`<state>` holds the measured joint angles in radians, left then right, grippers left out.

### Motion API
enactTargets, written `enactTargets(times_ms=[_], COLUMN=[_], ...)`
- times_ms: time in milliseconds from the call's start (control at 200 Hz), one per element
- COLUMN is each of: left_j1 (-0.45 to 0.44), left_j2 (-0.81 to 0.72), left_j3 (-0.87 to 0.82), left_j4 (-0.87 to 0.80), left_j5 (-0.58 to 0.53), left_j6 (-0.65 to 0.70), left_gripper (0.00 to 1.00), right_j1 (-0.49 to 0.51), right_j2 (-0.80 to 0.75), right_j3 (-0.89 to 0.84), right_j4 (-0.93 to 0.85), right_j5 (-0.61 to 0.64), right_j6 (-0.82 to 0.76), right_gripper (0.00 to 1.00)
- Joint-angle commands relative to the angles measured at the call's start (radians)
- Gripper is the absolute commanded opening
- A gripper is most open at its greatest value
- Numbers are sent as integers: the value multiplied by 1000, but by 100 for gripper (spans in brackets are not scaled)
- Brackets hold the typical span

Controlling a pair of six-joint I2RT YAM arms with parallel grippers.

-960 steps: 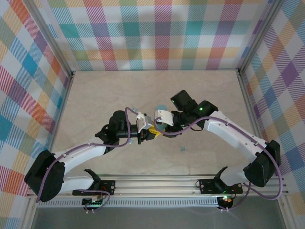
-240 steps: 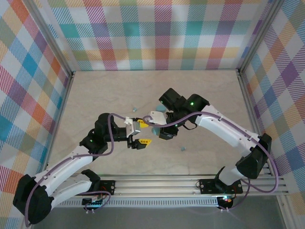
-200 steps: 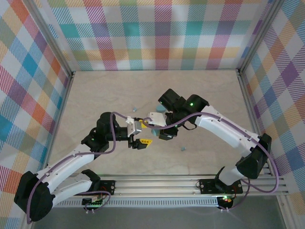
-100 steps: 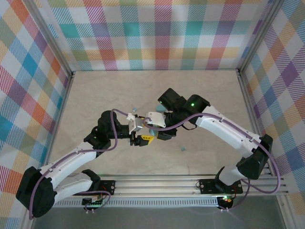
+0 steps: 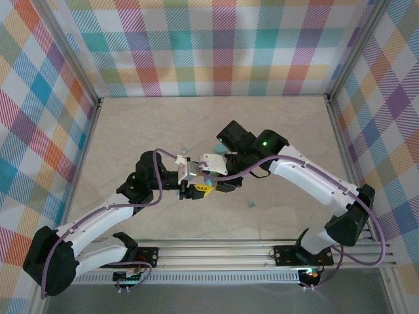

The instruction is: Insert the wireless bluetooth earbuds into the charging case

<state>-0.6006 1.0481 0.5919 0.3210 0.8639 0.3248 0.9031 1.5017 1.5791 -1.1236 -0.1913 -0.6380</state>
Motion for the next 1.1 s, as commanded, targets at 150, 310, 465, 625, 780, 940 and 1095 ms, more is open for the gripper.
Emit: enactTargets(times_ms=[150, 310, 465, 625, 780, 940, 1095], left_j1=[-5, -5, -4, -5, -5, -4, -5], left_j2=[-17, -16, -18, -13, 0, 10, 14], left_j3=[22, 23, 23, 23, 27, 29, 38], left_j4=[33, 24, 24, 42, 55, 62, 26], left_j5=[28, 37, 42, 51, 63, 63, 69], left_j6=[-7, -4, -7, -25, -35, -43, -24], left_gripper=[58, 59, 62, 59, 55, 54, 49], right_j1=[8, 8, 8, 8, 8, 8, 8], right_j2=[-4, -6, -1, 2, 3, 2, -1], right_j3=[21, 24, 27, 26, 25, 24, 24], right_j4=[-18, -14, -18, -13, -8, -5, -5], right_j5=[1, 1, 7, 7, -2, -11, -16], right_j6=[-30, -34, -37, -38, -36, -34, -32], right_gripper=[13, 13, 13, 13, 13, 13, 13])
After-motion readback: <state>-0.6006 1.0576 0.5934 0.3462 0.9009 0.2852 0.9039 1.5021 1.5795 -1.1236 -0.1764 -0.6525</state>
